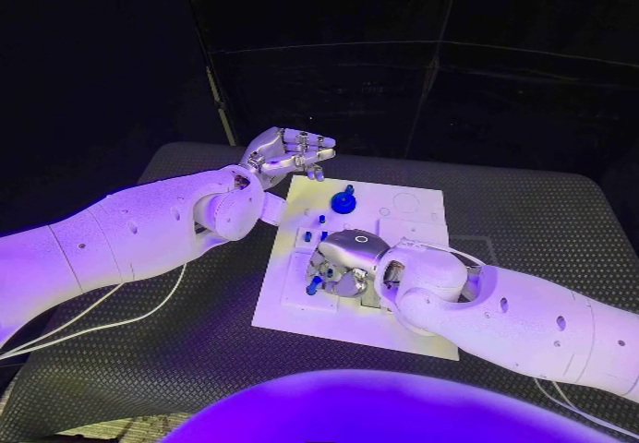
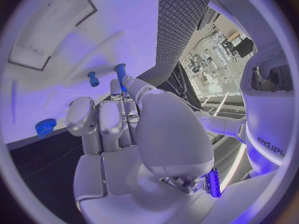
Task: Assemble the parts on the task board
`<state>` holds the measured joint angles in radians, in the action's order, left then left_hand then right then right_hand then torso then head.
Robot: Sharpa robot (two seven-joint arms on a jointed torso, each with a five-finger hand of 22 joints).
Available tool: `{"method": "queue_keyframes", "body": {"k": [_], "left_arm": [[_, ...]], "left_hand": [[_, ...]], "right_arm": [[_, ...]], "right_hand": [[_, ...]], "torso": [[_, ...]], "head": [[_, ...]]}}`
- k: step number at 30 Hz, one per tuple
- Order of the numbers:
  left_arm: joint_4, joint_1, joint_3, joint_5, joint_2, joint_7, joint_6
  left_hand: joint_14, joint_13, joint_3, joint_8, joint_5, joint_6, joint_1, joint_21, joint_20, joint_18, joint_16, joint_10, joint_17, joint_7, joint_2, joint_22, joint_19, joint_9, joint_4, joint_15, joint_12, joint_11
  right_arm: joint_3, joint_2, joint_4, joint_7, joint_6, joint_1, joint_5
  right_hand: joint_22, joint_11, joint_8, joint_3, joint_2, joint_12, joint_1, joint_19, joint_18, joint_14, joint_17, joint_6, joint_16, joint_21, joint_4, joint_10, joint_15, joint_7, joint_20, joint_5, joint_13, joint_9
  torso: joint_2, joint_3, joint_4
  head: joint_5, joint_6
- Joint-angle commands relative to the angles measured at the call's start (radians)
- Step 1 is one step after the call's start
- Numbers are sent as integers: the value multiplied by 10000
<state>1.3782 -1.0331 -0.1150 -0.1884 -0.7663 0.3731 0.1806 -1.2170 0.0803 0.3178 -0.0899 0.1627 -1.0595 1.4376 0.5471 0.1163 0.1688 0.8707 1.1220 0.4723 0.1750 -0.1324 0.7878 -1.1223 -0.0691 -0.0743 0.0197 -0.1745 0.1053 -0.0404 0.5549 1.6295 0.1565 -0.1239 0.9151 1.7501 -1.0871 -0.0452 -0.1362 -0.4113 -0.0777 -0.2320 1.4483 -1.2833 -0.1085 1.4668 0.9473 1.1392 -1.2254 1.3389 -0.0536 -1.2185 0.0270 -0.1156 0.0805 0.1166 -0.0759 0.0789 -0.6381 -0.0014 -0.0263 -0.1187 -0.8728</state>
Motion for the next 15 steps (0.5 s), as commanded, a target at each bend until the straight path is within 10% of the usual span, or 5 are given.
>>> {"method": "queue_keyframes", "body": {"k": [1, 9, 15], "left_arm": [[19, -17, -10, 41, 3, 73, -106], [28, -17, -10, 41, -4, 73, -107], [27, -17, -11, 41, -3, 74, -109]], "left_hand": [[84, -11, -61, 33, -41, 79, 14, -52, 46, 130, -60, -52, -10, -19, 39, -11, 21, -1, -14, 6, -65, -4], [84, -11, -61, 33, -41, 79, 14, -52, 46, 130, -60, -52, -10, -19, 39, -11, 21, -1, -14, 6, -65, -4], [84, -11, -61, 33, -41, 79, 14, -52, 46, 130, -60, -52, -10, -19, 39, -11, 21, -1, -14, 6, -65, -4]], "right_arm": [[-1, -41, 2, 171, 126, 0, 384], [7, -155, 16, 303, 219, -20, 719], [217, -161, 56, 329, 322, -25, 778]], "right_hand": [[8, -79, -28, -65, 79, 45, -12, 3, 91, 142, -9, 56, 12, -14, 11, -20, -10, -93, 22, 28, 8, 47], [40, -88, -8, -58, 58, 81, -47, 30, 84, 129, -57, 26, 37, -30, 26, -6, -17, -103, 29, 35, 9, 39], [334, -216, 161, 31, -94, 393, -326, 242, 32, 58, -283, -229, 170, -185, -29, 361, -121, -217, 97, 157, 82, -34]], "torso": [[1, -2, 2], [1, -3, -3], [10, -5, 1]], "head": [[10, 2], [16, 2], [19, 2]]}}
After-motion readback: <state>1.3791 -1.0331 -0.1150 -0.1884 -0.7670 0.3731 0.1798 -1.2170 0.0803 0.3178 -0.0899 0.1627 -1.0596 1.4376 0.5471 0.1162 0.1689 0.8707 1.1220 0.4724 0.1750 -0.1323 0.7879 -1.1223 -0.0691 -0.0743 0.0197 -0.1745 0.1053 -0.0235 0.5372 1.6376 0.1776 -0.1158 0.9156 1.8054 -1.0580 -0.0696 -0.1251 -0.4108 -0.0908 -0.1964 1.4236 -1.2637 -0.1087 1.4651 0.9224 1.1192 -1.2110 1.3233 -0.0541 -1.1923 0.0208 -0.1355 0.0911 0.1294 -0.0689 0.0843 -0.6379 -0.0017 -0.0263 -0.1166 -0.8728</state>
